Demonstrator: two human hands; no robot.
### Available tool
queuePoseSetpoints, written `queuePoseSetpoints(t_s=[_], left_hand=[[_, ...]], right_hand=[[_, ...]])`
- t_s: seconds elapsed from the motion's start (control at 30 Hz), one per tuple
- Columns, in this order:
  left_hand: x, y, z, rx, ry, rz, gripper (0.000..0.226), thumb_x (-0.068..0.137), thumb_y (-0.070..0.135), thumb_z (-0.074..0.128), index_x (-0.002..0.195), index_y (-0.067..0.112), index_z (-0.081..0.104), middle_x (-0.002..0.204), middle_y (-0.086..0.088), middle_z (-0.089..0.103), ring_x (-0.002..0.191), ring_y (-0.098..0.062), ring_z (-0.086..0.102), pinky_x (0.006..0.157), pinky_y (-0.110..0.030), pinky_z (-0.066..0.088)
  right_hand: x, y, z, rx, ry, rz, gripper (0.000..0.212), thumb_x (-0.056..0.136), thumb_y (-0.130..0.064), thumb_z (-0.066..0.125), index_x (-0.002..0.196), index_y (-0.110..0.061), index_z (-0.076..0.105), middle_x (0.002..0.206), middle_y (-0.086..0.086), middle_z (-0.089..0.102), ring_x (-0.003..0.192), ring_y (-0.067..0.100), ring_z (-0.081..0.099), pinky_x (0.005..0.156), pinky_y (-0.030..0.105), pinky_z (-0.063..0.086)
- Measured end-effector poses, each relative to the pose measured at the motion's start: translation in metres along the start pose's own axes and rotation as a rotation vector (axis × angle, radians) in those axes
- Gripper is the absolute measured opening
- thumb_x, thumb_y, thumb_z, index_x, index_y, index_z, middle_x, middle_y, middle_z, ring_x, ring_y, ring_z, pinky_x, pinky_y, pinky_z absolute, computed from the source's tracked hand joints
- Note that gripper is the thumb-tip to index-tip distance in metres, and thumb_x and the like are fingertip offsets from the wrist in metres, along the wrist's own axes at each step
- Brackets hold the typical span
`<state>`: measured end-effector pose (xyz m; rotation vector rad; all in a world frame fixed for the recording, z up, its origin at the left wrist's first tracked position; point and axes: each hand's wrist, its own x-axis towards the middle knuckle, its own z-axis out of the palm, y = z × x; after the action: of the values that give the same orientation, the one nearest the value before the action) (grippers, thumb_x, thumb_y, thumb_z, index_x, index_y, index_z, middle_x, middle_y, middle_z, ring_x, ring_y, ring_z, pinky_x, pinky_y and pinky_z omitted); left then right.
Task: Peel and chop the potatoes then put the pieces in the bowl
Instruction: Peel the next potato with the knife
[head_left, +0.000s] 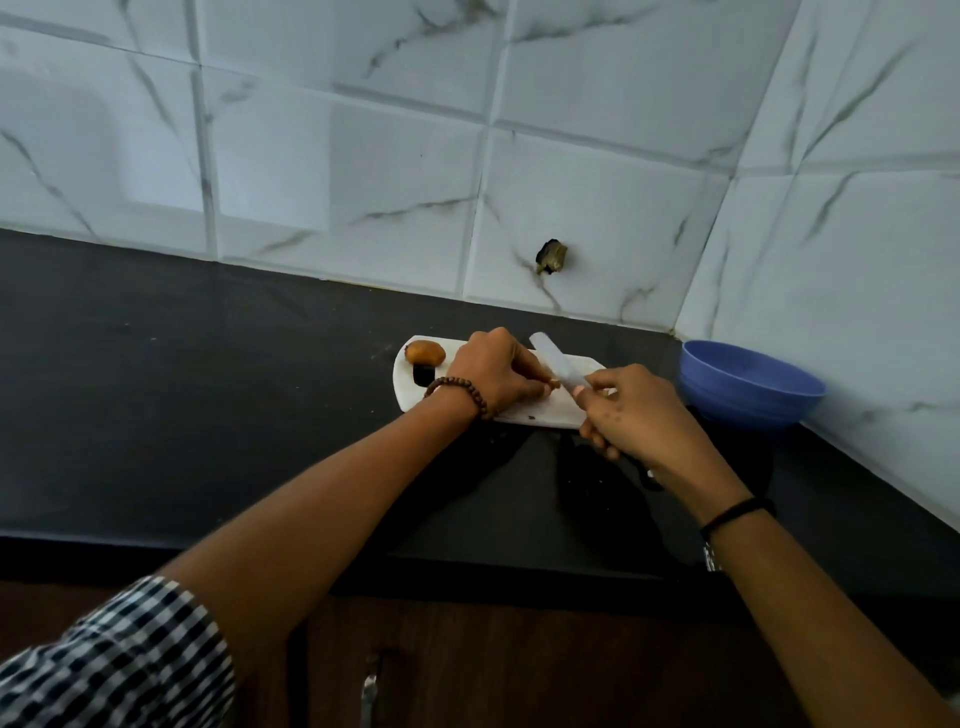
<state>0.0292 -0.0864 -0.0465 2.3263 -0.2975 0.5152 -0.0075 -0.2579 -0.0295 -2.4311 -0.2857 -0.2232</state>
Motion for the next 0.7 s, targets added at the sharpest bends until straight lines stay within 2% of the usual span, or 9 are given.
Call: queuePoseSetpoints(t_s=[0.07,0.2,0.47,0.6,0.7], left_hand=[[0.0,0.0,0.0,-0.008,0.002,0.002,0.015,0.077,0.024,0.078,0.091,0.023,0.079,0.087,0.005,0.076,0.085,-0.005,0.066,0.088,-0.028,0.054],[-0.001,0.002,0.0,0.006,-0.012,0.012,0.016,0.078,0.025,0.077,0.094,0.022,0.078,0.091,0.004,0.075,0.087,-0.006,0.066,0.089,-0.025,0.053],[0.004,0.008,0.006,0.02,-0.001,0.022,0.014,0.077,0.022,0.077,0.091,0.018,0.079,0.088,0.002,0.076,0.085,-0.007,0.067,0.086,-0.028,0.055],[0.005,0.007,0.005,-0.009,-0.004,-0.006,0.013,0.077,0.02,0.077,0.089,0.016,0.079,0.086,0.002,0.075,0.084,-0.006,0.067,0.085,-0.026,0.056],[0.005,0.008,0.004,-0.014,0.006,-0.031,0.013,0.077,0.019,0.077,0.089,0.014,0.079,0.087,0.002,0.076,0.084,-0.006,0.066,0.083,-0.024,0.056]], right_hand=[[0.0,-0.001,0.0,-0.023,-0.017,0.009,0.023,0.102,-0.025,0.052,0.115,-0.016,0.069,0.075,0.008,0.071,0.055,0.014,0.062,0.046,0.02,0.049],[0.001,-0.003,-0.001,-0.066,-0.028,0.014,0.024,0.102,-0.024,0.052,0.111,-0.011,0.07,0.08,0.012,0.07,0.059,0.021,0.064,0.06,0.034,0.059],[-0.001,0.004,0.001,-0.067,-0.008,0.032,0.027,0.102,-0.025,0.052,0.121,-0.011,0.066,0.082,0.009,0.07,0.055,0.018,0.062,0.055,0.027,0.056],[0.003,0.002,0.006,-0.13,0.017,0.019,0.027,0.102,-0.026,0.05,0.111,-0.008,0.068,0.088,0.013,0.069,0.055,0.023,0.067,0.054,0.029,0.058],[0.008,-0.001,0.011,-0.192,0.053,-0.001,0.029,0.1,-0.027,0.049,0.097,-0.007,0.069,0.085,0.013,0.069,0.056,0.025,0.068,0.059,0.036,0.061]])
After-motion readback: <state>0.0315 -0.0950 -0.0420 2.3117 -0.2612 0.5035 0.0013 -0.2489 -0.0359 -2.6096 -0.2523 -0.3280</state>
